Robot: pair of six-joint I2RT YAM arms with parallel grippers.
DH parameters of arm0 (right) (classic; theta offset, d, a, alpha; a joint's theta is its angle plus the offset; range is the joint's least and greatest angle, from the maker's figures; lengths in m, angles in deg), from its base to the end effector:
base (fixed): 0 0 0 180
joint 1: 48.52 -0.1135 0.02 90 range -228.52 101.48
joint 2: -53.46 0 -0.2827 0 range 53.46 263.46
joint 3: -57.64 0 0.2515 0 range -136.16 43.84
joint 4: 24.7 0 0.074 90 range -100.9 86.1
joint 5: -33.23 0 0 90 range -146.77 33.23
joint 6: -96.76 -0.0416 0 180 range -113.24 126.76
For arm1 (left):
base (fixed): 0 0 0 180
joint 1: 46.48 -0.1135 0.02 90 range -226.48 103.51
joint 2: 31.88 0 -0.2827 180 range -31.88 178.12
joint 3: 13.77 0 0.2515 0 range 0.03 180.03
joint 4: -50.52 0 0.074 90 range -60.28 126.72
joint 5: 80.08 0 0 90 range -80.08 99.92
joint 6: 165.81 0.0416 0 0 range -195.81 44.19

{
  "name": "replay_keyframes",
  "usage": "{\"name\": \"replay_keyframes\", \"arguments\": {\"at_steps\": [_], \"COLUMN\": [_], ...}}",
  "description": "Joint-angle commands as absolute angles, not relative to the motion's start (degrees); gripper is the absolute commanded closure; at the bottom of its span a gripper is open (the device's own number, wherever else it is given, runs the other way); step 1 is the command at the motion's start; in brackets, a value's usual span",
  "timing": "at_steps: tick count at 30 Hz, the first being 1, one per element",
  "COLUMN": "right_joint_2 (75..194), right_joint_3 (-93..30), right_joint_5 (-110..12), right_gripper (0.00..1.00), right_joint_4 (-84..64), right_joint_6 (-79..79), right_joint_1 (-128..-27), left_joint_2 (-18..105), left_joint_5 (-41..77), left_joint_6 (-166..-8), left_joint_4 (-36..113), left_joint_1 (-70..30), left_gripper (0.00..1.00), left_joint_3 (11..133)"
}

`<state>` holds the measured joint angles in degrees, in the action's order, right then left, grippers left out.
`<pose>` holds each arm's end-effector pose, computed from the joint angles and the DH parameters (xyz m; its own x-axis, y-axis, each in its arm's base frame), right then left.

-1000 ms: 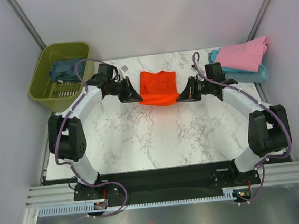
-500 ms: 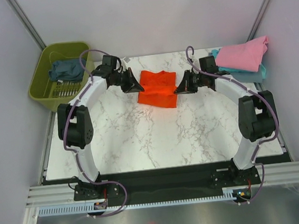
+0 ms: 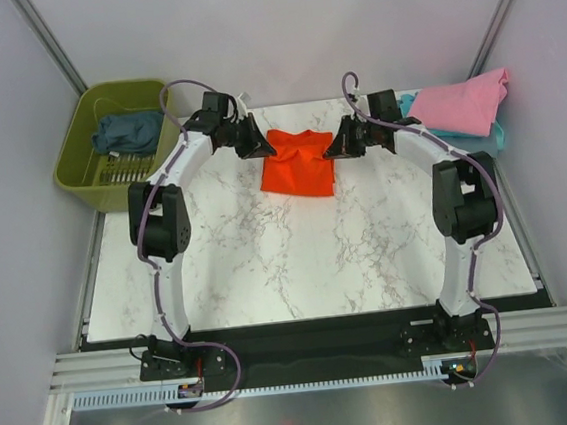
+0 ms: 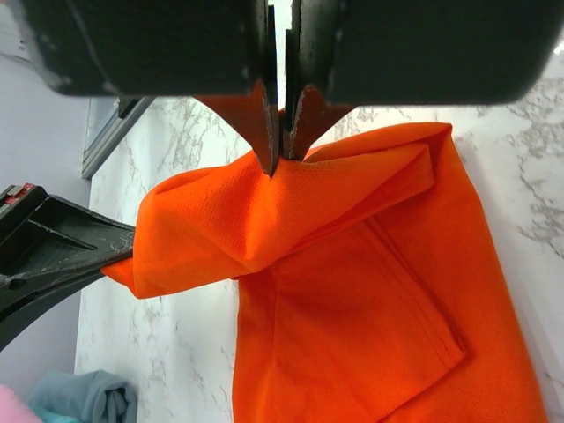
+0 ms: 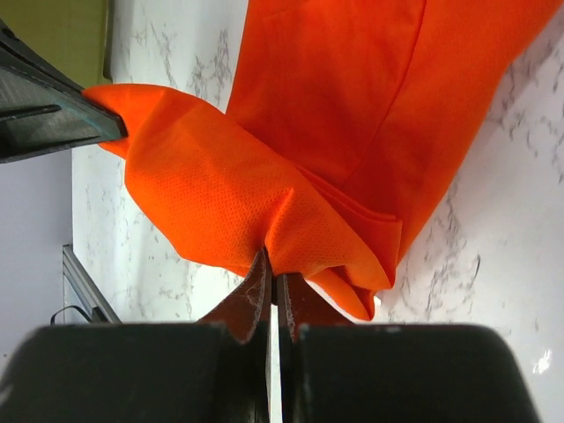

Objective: Fold and stack the t-shirts
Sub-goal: Fold the tshirt

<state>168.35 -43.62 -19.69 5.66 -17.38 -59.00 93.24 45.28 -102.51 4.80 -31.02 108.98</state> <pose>0.4483 0.1084 0.2362 -0.8570 0.1733 -0.4853 -0.2424 0.6955 0.6764 0.4813 -0.1581 0.2540 -0.9059 -0.1297 -0.4032 0.2048 0.6993 -0.6849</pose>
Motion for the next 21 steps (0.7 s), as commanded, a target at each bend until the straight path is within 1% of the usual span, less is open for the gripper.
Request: {"name": "replay_keyframes", "arguments": {"at_steps": [1, 5, 9, 12, 18, 21], "right_joint_2": [173.1, 179.1, 184.9, 187.6, 190.1, 189.6], "right_joint_3": [-50.0, -56.3, -62.7, -66.5, -71.0, -71.5], "right_joint_5": [-20.2, -20.4, -21.9, -22.4, -22.8, -22.8], "right_gripper": [1.00, 1.00, 1.00, 1.00, 1.00, 1.00], "right_joint_4": [3.5, 3.4, 2.8, 2.4, 1.8, 1.7], "right_joint_6": [-16.0, -15.7, -15.6, -15.7, -16.5, -16.5], "right_joint_1": [-58.7, -58.5, -58.5, -58.4, -57.8, -57.8], "left_joint_2": [97.4, 102.4, 107.5, 109.9, 110.2, 107.9], "left_joint_5": [43.2, 43.9, 41.1, 39.2, 36.6, 36.8], "left_joint_6": [-101.7, -103.1, -102.3, -101.7, -101.1, -100.8], "left_joint_4": [8.0, 9.8, 11.5, 13.1, 15.4, 15.4], "left_joint_1": [-31.3, -32.0, -32.5, -32.5, -32.7, -32.5], "left_gripper": [0.98, 0.98, 0.98, 0.98, 0.98, 0.98], "left_joint_3": [113.8, 118.4, 125.8, 129.0, 130.5, 128.6]}}
